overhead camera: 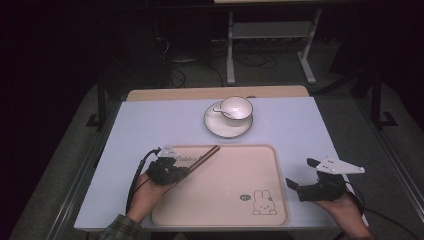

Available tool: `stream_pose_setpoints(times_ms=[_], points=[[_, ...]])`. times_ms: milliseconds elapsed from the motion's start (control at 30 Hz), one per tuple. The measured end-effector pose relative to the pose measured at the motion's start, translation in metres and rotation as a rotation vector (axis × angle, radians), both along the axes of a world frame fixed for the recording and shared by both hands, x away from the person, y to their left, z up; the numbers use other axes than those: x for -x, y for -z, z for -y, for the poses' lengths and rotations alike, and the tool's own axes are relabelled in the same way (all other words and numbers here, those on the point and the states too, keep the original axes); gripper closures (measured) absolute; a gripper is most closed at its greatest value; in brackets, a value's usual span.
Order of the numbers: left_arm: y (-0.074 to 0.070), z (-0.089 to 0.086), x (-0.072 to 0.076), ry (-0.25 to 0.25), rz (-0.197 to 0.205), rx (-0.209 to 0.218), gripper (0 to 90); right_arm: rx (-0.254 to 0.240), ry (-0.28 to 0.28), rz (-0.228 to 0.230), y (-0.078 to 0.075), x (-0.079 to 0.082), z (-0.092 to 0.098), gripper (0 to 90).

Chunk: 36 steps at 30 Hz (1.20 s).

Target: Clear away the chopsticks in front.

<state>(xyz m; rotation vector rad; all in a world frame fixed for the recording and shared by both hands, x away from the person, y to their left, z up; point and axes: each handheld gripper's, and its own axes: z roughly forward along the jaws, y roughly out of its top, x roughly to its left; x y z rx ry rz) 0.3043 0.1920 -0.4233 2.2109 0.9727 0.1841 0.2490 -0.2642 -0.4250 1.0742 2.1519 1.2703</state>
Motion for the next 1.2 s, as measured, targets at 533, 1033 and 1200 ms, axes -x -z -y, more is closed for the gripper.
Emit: stream_pose_setpoints(times_ms=[533,1033,1200], points=[[0.013,0.020,0.002,0.042,0.003,-0.071,83.9,-0.006,0.000,0.000,0.000,0.000,0.001,0.0],[-0.006,0.027,-0.015,0.100,0.024,0.000,73.8,-0.009,-0.001,0.000,-0.001,0.000,0.000,0.0],[-0.012,0.041,-0.033,0.173,0.030,0.022,89.4,-0.005,-0.002,-0.001,-0.001,0.000,-0.001,0.0]])
